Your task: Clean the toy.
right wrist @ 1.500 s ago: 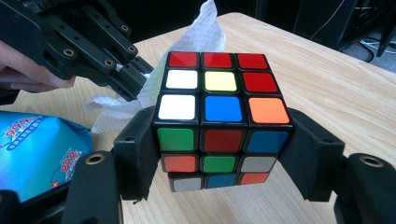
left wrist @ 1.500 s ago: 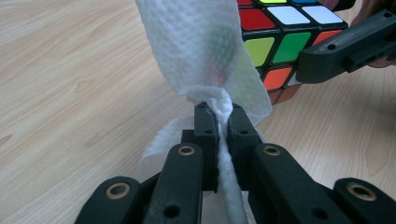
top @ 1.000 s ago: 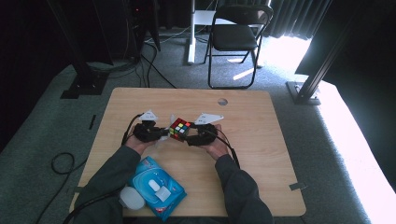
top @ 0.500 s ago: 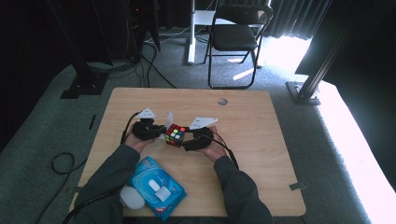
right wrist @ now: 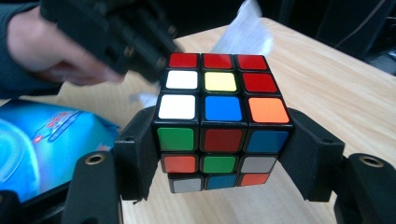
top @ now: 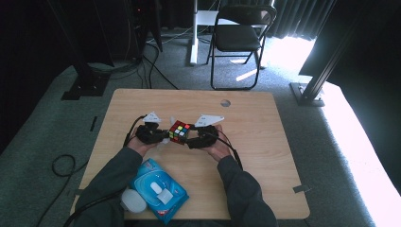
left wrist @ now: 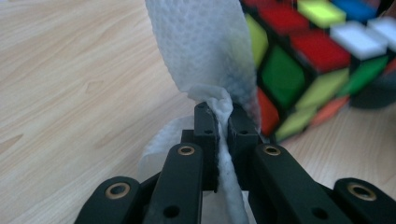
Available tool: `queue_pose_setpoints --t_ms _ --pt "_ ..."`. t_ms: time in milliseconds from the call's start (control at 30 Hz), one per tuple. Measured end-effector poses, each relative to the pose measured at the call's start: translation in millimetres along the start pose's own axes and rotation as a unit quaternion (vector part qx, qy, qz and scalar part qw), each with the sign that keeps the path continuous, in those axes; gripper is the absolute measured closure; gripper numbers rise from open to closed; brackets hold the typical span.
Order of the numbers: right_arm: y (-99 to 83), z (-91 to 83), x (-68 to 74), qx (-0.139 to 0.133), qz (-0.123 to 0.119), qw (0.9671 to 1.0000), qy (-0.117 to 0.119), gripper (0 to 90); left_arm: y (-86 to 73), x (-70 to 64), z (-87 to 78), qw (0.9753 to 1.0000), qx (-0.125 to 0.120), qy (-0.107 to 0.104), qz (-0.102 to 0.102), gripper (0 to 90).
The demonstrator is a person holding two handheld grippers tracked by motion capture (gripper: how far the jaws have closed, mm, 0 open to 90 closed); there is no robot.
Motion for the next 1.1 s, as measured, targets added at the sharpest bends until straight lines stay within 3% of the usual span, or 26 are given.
queue_pose_setpoints --t_ms 100,433,633,733,933,1100 --pt "1.5 -0.4 -5.0 -0.002 0.005 0.9999 -0.015 34.3 -2.8 -0.3 2.1 1.0 0.006 -0.001 -0.002 85.5" --pt "4.7 -1.7 -10.7 -0.014 0.021 0.9992 -0.032 34.3 -4.8 -0.8 3.3 0.9999 0.011 0.005 0.003 85.5" --pt "1.1 -1.2 -13.7 -0.007 0.026 0.999 -0.037 34.3 3.7 -2.1 -2.8 0.9999 -0.006 0.008 0.008 85.5" --pt "2.5 -2.5 -14.5 -0.017 0.036 0.9986 -0.034 34.3 5.2 -1.9 -4.0 0.9999 -0.012 0.005 0.005 85.5" --pt "6.2 -3.1 -17.0 -0.023 0.038 0.9978 -0.049 34.3 -1.3 -1.9 -0.2 1.0 0.007 0.003 0.006 85.5" --pt "12.9 -4.4 -19.1 -0.037 0.049 0.9966 -0.054 34.3 -0.8 -9.7 6.1 0.9999 0.008 -0.005 0.014 85.3"
Point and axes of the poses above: each handheld gripper's, and its own axes: z roughly forward along the jaws, y roughly out of its top, x roughly to its left, the point moved 10 cm from there along z, roughly forward along the jaws, and after that the axes turned 2 degrees about z, right-handed, at the moved point
